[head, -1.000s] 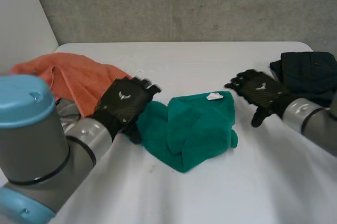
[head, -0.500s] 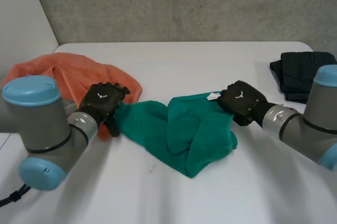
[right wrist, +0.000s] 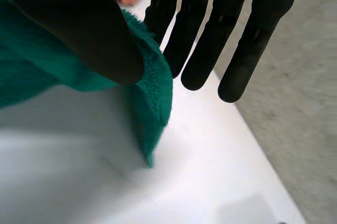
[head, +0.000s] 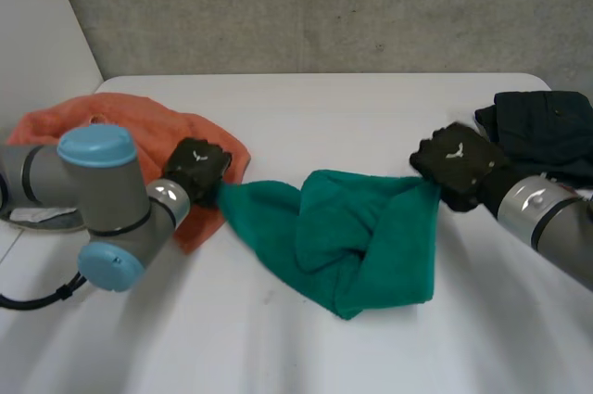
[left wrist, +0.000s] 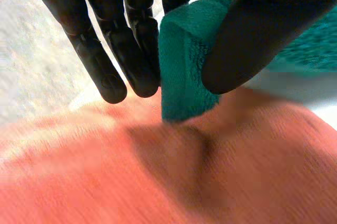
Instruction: Fold the laundry.
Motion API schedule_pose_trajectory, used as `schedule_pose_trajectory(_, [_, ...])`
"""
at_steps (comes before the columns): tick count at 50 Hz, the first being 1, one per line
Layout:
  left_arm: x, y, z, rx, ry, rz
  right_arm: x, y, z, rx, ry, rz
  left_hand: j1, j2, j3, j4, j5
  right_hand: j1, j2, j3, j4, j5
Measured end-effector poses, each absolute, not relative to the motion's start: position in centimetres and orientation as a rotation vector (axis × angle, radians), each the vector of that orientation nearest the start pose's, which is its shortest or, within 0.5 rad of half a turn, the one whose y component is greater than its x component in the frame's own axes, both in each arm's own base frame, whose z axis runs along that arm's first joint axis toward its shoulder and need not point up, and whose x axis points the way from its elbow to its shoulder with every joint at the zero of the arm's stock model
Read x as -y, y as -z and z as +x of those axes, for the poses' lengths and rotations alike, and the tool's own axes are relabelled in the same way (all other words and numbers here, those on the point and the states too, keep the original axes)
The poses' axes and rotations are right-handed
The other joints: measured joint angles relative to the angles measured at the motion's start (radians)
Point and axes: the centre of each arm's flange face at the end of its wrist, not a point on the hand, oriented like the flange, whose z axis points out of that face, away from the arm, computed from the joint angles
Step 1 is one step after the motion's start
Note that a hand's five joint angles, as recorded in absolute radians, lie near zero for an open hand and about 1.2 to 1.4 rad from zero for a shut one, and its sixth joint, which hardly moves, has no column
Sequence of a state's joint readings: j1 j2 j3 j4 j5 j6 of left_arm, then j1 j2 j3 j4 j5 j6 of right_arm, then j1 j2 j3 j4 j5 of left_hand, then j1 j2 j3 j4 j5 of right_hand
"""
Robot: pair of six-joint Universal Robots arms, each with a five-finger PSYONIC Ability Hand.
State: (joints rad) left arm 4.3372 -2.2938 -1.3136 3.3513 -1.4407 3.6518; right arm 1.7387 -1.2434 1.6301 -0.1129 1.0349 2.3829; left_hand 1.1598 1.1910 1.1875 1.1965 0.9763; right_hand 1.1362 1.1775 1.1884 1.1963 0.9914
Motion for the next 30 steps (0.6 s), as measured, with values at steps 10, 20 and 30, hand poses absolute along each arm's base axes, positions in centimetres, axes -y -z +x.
schedule_pose_trajectory(10, [38.3,-26.7,-30.5,-1.685,2.462,0.935,35.4,-29.2,23.1,-1.801,2.49,-1.273,0.0,0.005,0.002,0.001,0.0,0.0,0.0,0.003,0.004,0.0])
schedule_pose_trajectory(20, [37.7,-39.6,-28.9,-1.085,2.856,0.493,35.6,-38.9,24.0,-1.259,3.007,-0.717,0.0,0.006,0.005,0.001,0.0,0.0,0.0,0.003,0.004,0.0])
schedule_pose_trajectory(30, [37.1,-32.6,-28.5,-1.387,2.715,0.628,33.6,-30.9,23.9,-1.645,2.588,-1.039,0.0,0.006,0.007,0.001,0.0,0.0,0.0,0.003,0.004,0.0])
